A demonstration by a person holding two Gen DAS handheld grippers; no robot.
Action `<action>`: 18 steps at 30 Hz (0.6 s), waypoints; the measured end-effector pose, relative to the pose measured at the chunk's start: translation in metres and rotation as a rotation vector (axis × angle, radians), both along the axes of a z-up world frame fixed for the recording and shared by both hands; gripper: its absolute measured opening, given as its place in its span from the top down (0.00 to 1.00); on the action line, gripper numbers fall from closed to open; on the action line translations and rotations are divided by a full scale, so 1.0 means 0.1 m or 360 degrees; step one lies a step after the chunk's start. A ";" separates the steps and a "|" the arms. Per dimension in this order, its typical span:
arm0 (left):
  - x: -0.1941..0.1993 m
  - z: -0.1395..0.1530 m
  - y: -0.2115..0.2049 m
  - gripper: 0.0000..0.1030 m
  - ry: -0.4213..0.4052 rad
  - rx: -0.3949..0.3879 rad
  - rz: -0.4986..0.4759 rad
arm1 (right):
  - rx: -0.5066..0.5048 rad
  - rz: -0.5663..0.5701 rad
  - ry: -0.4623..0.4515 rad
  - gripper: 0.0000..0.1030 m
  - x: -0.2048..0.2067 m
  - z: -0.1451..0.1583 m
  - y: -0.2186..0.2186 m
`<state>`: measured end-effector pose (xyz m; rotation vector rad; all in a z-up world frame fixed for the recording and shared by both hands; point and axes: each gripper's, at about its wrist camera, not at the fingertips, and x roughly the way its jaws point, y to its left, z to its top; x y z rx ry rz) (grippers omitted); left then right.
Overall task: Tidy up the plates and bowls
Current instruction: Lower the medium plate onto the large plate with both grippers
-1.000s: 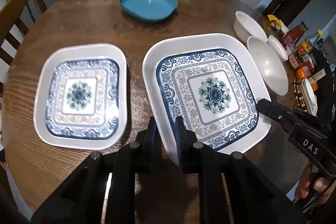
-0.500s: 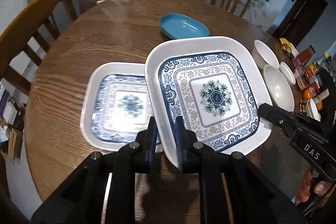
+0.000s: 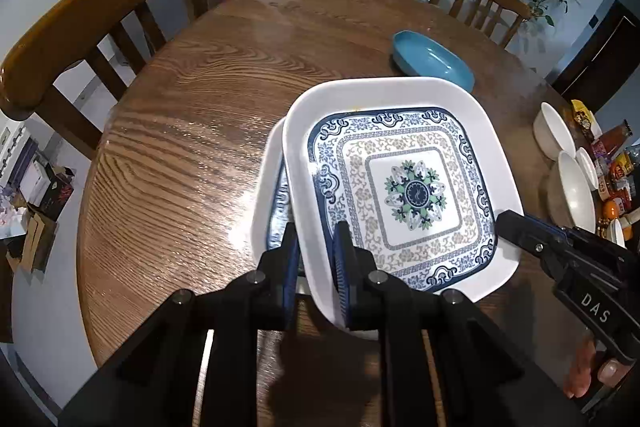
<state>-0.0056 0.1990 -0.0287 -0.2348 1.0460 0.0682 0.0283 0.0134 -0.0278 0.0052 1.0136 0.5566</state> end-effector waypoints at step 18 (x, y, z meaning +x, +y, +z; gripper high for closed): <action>0.18 -0.25 0.11 0.85 0.0109 0.0088 -0.0032 | -0.0043 -0.0014 0.0144 0.89 0.09 -0.29 0.23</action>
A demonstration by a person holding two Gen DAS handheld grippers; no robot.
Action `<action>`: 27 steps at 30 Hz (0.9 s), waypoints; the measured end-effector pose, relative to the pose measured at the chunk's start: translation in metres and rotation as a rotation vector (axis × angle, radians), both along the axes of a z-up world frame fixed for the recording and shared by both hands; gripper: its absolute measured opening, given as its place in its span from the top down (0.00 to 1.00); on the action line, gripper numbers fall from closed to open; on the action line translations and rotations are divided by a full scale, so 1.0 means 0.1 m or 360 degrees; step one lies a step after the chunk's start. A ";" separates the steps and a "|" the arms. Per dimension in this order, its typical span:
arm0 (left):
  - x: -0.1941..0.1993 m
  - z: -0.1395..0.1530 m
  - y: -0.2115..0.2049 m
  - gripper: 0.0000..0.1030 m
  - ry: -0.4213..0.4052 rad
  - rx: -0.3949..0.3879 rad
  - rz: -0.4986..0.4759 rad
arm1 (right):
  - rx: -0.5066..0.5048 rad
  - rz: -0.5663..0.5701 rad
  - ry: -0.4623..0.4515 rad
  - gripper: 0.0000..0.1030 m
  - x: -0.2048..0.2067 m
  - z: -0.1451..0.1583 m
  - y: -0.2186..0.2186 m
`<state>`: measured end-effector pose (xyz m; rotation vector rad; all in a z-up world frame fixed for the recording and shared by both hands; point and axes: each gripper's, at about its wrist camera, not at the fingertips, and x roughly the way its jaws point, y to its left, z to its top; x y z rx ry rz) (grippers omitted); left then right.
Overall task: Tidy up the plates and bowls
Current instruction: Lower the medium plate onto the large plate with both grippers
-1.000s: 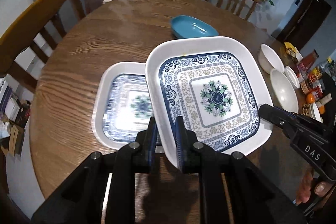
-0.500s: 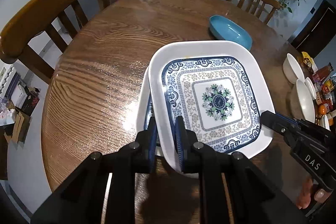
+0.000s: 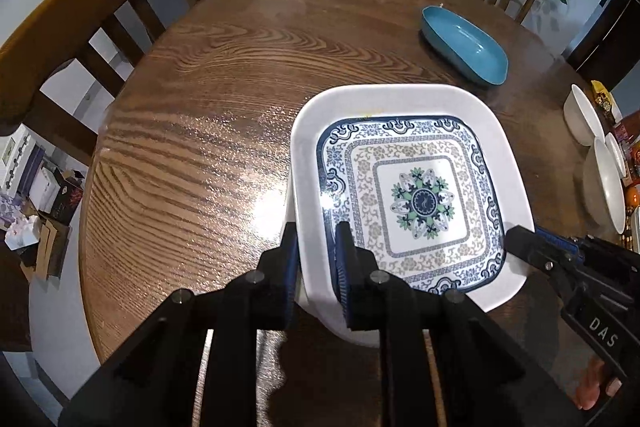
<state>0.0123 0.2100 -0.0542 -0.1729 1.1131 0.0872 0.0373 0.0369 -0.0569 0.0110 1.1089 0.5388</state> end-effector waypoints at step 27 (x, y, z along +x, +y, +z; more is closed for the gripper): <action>0.05 0.07 0.01 0.81 -0.0028 0.0122 -0.0024 | -0.0105 0.0120 0.0005 0.77 -0.15 -0.01 0.22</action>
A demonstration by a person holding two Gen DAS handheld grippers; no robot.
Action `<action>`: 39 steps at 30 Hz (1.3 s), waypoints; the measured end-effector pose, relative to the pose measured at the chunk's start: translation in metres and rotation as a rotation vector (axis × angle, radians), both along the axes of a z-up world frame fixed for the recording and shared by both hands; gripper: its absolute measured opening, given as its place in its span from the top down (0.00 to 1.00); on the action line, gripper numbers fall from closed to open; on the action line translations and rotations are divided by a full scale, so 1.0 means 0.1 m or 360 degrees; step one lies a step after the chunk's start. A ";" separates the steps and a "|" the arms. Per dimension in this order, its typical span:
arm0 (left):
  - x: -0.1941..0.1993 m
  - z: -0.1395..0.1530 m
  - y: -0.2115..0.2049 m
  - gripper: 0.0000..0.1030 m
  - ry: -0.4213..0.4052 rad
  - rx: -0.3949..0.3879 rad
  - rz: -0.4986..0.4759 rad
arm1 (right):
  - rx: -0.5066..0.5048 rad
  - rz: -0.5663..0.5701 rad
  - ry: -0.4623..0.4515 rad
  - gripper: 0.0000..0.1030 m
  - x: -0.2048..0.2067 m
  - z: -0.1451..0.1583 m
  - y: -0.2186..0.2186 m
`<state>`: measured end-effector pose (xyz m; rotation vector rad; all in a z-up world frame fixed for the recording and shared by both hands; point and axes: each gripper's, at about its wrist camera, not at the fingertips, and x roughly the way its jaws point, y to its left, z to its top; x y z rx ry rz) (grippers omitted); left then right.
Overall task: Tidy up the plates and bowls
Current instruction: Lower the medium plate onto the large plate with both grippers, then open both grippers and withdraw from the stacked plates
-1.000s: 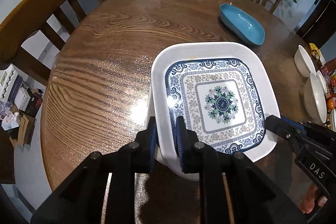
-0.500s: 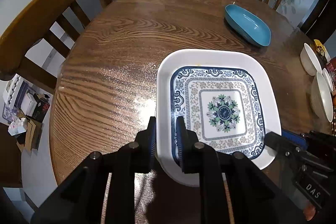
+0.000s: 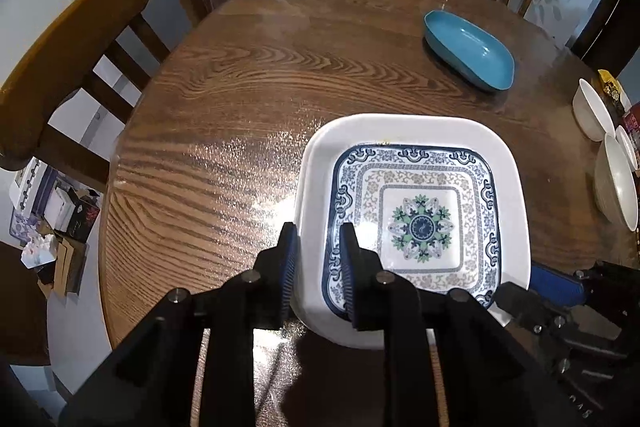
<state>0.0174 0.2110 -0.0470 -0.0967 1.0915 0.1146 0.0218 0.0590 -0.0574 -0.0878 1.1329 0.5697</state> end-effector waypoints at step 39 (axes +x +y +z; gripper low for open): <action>-0.21 0.45 -0.90 0.16 -0.0084 -0.0012 -0.0205 | 0.0126 -0.0373 -0.0230 0.52 -0.12 0.60 -1.18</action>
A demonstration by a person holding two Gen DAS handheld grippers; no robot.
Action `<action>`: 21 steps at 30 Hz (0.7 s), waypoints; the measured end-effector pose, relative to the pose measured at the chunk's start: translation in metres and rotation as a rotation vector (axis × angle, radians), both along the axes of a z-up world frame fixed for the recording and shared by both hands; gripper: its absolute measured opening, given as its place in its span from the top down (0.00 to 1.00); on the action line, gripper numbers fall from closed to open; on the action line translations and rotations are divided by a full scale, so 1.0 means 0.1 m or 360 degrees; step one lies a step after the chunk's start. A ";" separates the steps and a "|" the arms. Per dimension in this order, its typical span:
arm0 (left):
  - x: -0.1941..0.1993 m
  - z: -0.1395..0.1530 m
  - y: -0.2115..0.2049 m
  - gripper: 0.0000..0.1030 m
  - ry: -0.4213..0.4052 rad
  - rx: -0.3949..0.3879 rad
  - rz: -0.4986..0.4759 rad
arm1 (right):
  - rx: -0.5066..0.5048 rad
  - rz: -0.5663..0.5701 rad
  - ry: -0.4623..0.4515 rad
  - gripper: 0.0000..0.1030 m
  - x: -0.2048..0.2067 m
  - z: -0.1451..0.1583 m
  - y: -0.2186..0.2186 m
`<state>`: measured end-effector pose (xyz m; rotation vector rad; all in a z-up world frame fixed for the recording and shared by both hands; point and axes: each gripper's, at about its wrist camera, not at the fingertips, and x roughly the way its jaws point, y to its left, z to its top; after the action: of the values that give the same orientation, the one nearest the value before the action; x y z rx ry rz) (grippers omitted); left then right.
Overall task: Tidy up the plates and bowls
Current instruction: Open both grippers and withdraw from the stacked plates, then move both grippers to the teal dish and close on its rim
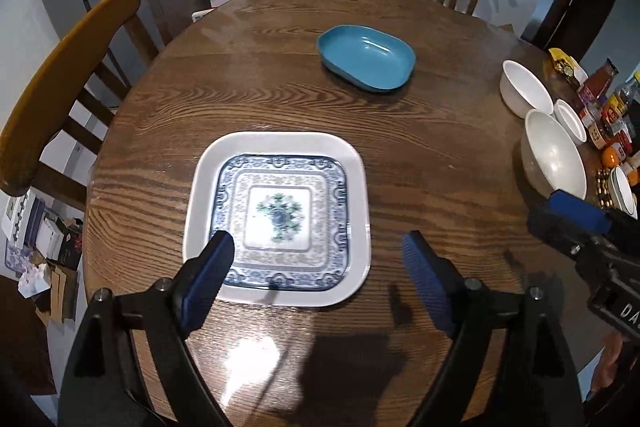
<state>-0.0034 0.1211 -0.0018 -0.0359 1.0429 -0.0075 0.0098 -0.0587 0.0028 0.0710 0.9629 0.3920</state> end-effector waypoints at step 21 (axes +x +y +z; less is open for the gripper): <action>0.17 0.56 -0.92 0.01 -0.0205 -0.0028 -0.0227 | -0.0057 -0.0236 -0.0141 0.40 0.05 0.60 -0.83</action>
<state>0.0132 0.0288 0.0542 0.0230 0.9147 -0.1466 0.0147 -0.1418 0.0631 0.0912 0.8706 0.2393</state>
